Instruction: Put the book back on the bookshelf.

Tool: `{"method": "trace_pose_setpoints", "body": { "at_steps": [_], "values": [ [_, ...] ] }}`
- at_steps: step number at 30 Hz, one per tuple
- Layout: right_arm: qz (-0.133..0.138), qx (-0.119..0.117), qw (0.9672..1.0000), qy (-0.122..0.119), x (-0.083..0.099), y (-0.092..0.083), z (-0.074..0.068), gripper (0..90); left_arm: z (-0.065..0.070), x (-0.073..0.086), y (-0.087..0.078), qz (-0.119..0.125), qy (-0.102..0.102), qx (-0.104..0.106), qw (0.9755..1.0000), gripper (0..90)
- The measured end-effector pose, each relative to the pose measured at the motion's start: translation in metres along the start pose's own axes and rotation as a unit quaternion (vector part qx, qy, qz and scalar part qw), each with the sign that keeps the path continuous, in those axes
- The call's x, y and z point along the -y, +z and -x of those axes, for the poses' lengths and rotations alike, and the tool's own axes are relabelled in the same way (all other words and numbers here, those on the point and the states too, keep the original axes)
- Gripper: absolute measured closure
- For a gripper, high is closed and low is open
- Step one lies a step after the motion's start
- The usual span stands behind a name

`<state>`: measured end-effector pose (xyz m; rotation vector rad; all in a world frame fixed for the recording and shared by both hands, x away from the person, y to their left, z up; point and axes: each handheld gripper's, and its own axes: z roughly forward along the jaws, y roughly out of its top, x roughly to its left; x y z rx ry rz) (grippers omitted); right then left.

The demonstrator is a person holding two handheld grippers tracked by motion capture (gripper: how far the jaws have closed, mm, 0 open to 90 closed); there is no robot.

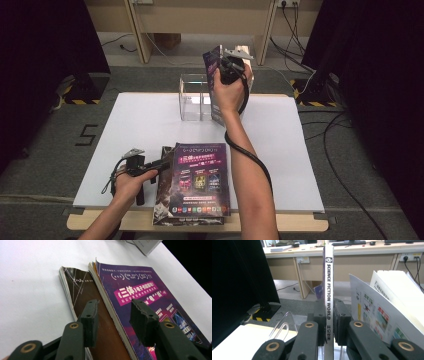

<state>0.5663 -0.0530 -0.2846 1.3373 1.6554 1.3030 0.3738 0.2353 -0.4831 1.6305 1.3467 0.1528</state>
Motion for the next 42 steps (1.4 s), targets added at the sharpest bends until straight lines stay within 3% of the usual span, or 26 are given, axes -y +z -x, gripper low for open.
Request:
{"method": "trace_pose_setpoints", "body": {
  "at_steps": [7, 13, 19, 25, 33, 42],
  "values": [
    [0.005, -0.004, 0.9996, -0.026, 0.018, -0.033, -0.003, 82.8, -0.001, 0.0, -0.001, 0.004, 0.0, -0.002, 1.0, 57.4],
    [-0.001, -0.015, 0.9986, -0.05, 0.045, -0.064, 0.0, 82.8, -0.001, 0.0, -0.001, 0.003, -0.002, -0.002, 1.0, 57.4],
    [-0.002, -0.033, 0.9982, -0.05, 0.071, -0.097, 0.006, 82.8, 0.0, 0.001, -0.001, -0.002, -0.001, -0.001, 1.0, 57.4],
    [-0.003, -0.038, 0.998, -0.051, 0.095, -0.117, 0.011, 82.7, 0.001, 0.001, -0.002, 0.0, -0.003, -0.001, 1.0, 57.5],
    [-0.015, -0.051, 0.9973, -0.05, 0.099, -0.126, 0.009, 80.0, 0.0, -0.001, -0.003, 0.001, -0.004, -0.001, 1.0, 57.5],
    [-0.058, -0.059, 0.9951, -0.054, 0.066, -0.103, 0.003, 75.6, -0.001, -0.002, -0.005, 0.006, -0.007, 0.0, 1.0, 57.5]
  ]
}}
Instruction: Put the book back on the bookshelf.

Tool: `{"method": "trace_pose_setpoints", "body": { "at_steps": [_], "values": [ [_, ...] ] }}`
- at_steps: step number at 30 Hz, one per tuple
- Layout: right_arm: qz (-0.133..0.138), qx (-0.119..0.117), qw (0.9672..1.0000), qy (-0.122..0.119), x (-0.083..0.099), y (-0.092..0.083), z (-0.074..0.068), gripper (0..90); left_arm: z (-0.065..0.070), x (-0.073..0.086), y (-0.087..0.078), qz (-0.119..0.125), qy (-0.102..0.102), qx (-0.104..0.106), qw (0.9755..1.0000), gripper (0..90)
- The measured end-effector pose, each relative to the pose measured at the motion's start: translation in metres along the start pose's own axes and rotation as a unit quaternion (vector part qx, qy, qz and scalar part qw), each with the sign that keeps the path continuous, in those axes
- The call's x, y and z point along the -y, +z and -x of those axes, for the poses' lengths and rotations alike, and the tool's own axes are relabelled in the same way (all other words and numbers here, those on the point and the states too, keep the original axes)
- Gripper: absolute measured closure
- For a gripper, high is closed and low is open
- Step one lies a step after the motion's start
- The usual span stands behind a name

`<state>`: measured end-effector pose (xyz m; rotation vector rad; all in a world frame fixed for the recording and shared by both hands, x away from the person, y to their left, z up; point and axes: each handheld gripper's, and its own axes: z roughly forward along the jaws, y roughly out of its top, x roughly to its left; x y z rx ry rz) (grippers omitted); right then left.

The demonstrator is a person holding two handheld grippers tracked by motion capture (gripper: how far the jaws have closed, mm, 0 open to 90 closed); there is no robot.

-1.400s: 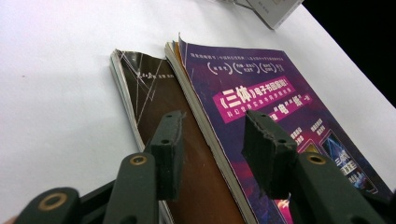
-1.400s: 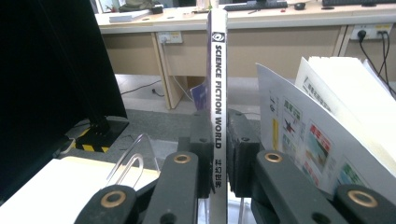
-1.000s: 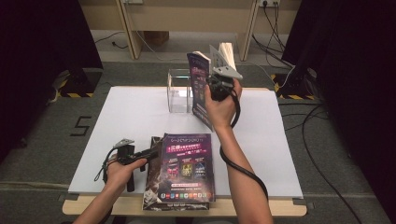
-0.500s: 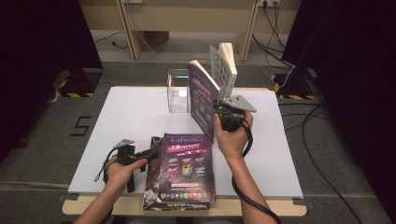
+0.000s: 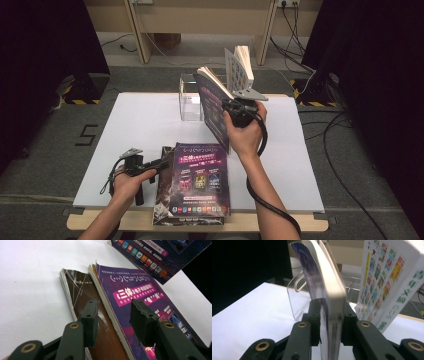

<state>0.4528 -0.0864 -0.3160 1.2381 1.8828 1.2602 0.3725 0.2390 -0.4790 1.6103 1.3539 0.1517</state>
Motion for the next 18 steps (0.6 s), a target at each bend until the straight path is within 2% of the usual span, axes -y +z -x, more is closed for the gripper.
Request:
{"method": "trace_pose_setpoints", "body": {
  "at_steps": [5, 8, 15, 18],
  "values": [
    [-0.004, 0.006, 1.0, 0.003, -0.0101, 0.0022, 0.0001, 79.0, -0.001, -0.0005, 0.0004, 0.002, -0.002, 0.0, 1.0, 57.5],
    [-0.004, 0.011, 0.9999, 0.0, -0.0107, 0.0035, 0.0023, 80.3, -0.0006, -0.0006, 0.0006, 0.001, -0.002, 0.001, 1.0, 57.5],
    [-0.007, 0.007, 0.9998, 0.018, -0.01, 0.0016, 0.005, 82.7, -0.0019, 0.0007, 0.0015, 0.0, -0.001, -0.003, 1.0, 57.5],
    [-0.008, 0.009, 0.9998, 0.018, -0.0115, 0.002, 0.0054, 82.8, -0.0016, 0.0003, 0.0009, 0.001, -0.001, -0.004, 1.0, 57.5]
  ]
}}
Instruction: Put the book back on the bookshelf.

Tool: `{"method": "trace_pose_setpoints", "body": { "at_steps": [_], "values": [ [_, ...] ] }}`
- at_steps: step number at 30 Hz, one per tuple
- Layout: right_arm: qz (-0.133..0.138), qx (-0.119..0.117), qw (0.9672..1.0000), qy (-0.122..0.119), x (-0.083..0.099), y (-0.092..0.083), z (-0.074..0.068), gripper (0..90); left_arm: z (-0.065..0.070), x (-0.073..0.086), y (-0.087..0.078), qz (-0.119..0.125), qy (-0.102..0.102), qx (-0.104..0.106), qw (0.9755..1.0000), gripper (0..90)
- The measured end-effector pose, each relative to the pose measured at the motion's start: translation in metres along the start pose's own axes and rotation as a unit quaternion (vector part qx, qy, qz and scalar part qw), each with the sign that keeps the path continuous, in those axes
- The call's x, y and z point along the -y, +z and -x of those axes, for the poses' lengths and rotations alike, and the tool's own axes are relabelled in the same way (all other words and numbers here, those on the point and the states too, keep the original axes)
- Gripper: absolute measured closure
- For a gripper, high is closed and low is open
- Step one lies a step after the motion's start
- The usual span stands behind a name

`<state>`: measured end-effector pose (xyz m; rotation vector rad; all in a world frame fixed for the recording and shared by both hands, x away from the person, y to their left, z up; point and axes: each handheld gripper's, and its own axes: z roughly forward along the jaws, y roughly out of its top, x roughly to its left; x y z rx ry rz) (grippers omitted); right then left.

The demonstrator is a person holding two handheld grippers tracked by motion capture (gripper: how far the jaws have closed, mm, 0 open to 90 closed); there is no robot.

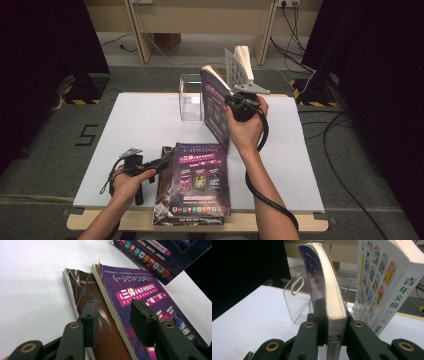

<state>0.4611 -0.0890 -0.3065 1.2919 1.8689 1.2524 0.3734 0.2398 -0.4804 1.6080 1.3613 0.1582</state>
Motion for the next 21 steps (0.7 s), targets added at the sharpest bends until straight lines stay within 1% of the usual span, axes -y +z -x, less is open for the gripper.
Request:
{"method": "trace_pose_setpoints", "body": {
  "at_steps": [2, 4, 5, 8, 15, 19, 21],
  "values": [
    [0.004, -0.001, 1.0, 0.004, -0.001, 0.001, -0.001, 82.9, 0.0, 0.0, 0.0, 0.001, 0.0, -0.001, 1.0, 57.5],
    [0.008, 0.001, 1.0, 0.001, -0.002, 0.001, -0.002, 83.0, -0.001, 0.0, 0.0, 0.0, 0.0, -0.001, 1.0, 57.5],
    [0.012, 0.0, 0.9999, 0.007, -0.003, 0.001, -0.003, 83.0, -0.001, 0.0, 0.0, 0.0, 0.0, -0.001, 1.0, 57.5],
    [0.02, 0.005, 0.9998, 0.006, -0.004, 0.001, -0.004, 83.1, -0.001, 0.0, 0.0, -0.001, 0.003, -0.001, 1.0, 57.5],
    [0.034, 0.013, 0.9994, 0.001, -0.01, 0.004, -0.006, 83.1, -0.002, 0.0, -0.002, 0.002, 0.0, -0.002, 1.0, 57.5],
    [0.038, 0.013, 0.9992, 0.006, -0.015, 0.009, -0.007, 83.1, -0.002, 0.0, -0.003, 0.003, 0.0, -0.002, 1.0, 57.5],
    [0.04, 0.015, 0.9991, 0.004, -0.017, 0.013, -0.008, 83.1, -0.003, 0.0, -0.003, 0.004, -0.003, -0.002, 1.0, 57.5]
  ]
}}
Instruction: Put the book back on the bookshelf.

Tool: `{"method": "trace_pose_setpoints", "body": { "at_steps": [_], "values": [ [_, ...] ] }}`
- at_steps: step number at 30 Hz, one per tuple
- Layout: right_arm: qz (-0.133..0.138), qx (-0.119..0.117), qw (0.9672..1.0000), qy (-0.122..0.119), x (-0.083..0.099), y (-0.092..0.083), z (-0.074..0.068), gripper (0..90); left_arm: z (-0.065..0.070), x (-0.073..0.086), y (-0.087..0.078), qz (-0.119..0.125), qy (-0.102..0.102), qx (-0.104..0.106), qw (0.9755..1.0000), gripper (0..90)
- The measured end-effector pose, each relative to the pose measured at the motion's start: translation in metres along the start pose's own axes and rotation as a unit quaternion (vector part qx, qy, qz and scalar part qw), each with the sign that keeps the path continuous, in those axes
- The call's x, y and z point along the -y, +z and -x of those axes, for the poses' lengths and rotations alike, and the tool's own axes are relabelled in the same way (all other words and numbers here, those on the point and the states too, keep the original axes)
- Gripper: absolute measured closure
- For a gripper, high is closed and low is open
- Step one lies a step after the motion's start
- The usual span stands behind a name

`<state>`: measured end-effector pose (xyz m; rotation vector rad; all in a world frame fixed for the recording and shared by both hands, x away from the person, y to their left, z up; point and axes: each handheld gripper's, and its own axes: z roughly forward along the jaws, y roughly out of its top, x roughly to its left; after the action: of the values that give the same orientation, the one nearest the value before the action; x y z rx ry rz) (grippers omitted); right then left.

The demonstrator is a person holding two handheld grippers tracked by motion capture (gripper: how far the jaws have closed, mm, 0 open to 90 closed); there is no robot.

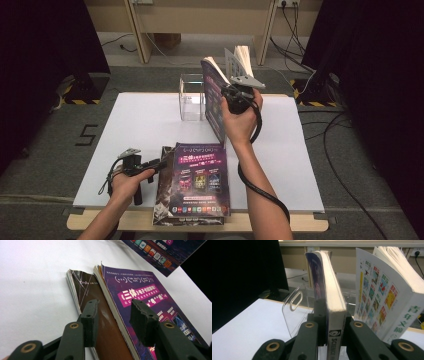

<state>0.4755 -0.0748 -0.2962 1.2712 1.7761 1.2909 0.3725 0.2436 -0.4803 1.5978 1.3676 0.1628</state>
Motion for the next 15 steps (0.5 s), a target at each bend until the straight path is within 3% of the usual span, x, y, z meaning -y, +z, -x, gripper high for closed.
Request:
{"method": "trace_pose_setpoints", "body": {
  "at_steps": [15],
  "values": [
    [0.015, 0.032, 0.9994, -0.001, -0.01, 0.034, 0.003, 83.0, -0.002, 0.0, 0.002, -0.002, -0.002, -0.001, 1.0, 57.4]
  ]
}}
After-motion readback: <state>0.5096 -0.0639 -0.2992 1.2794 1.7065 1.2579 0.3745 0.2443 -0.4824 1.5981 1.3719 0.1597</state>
